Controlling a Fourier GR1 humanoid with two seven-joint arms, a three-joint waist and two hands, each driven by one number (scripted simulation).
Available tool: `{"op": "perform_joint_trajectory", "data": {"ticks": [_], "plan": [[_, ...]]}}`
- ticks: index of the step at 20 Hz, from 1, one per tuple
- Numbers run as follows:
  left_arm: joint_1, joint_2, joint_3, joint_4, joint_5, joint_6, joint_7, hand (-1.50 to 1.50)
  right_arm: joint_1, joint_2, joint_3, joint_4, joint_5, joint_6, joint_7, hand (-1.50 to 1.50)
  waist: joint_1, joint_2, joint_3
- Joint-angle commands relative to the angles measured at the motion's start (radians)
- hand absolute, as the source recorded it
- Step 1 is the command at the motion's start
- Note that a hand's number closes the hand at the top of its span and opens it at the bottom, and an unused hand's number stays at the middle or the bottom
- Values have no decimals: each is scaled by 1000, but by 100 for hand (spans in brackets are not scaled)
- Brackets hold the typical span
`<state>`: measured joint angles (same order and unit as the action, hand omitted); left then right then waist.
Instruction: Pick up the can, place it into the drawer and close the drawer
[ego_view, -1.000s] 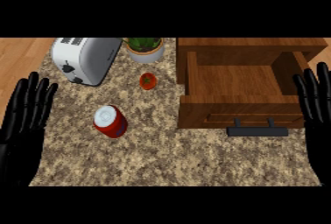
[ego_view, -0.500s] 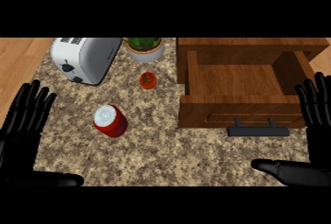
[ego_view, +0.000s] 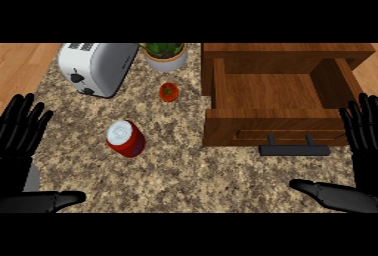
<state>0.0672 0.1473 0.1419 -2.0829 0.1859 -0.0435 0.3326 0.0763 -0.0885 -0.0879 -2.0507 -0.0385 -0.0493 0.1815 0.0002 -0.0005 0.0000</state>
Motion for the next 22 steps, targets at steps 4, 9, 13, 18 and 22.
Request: {"op": "perform_joint_trajectory", "data": {"ticks": [4, 9, 13, 18, 22], "plan": [[-97, -31, -32, 74, -42, 35, 37, -150, -17, -21, -47, -12, -18, 23, 13, -150, -2, 0, 0], [-66, -47, -35, 151, -48, -4, -28, -150, 1, 2, -59, 22, -14, 27, -38, -150, -1, 0, 0], [-20, -63, -63, 165, -86, -12, -62, -150, 11, -8, -46, -75, -11, 31, 52, -150, 0, 0, 0], [25, -89, -98, 247, -166, 0, -168, -150, 58, 7, -72, -46, -23, 64, -39, -150, -1, 0, 0], [1, -134, -126, 427, -235, 43, -300, -150, 121, -21, -135, -74, -102, 129, -64, -150, -5, 0, 0]]}}
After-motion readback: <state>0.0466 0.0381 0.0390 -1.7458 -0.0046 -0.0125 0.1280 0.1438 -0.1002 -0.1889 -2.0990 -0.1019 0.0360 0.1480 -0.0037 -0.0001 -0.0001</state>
